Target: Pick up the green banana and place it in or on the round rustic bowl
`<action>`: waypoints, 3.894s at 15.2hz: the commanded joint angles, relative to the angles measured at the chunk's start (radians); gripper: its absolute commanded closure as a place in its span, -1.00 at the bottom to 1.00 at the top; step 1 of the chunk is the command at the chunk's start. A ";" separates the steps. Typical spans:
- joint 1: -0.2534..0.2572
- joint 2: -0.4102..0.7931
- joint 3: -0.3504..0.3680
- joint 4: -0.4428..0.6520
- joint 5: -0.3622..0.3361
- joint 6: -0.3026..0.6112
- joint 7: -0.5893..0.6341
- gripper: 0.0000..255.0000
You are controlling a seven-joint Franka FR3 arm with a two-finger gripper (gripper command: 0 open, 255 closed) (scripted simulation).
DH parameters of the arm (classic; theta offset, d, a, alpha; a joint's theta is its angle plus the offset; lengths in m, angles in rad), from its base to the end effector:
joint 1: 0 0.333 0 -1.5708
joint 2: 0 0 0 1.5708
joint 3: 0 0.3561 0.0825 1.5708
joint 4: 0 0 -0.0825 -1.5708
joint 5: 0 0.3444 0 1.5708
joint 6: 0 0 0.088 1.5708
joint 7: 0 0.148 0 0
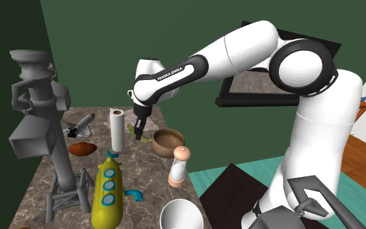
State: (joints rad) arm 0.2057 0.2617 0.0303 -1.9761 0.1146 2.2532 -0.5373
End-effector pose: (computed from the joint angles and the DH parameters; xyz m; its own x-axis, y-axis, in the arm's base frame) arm 0.5664 0.1423 0.3612 0.7646 0.6417 0.0600 0.6445 -0.7606 -0.0779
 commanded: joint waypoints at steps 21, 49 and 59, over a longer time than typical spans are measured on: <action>-0.100 -0.305 -0.085 -0.235 0.001 -0.088 -0.178 1.00; -0.113 -0.236 -0.102 -0.348 0.026 0.089 -0.241 -1.00; -0.120 -0.312 -0.108 -0.297 0.004 -0.037 -0.227 -1.00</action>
State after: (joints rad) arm 0.0859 -0.0499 -0.0777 -2.2733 0.1184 2.2164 -0.7640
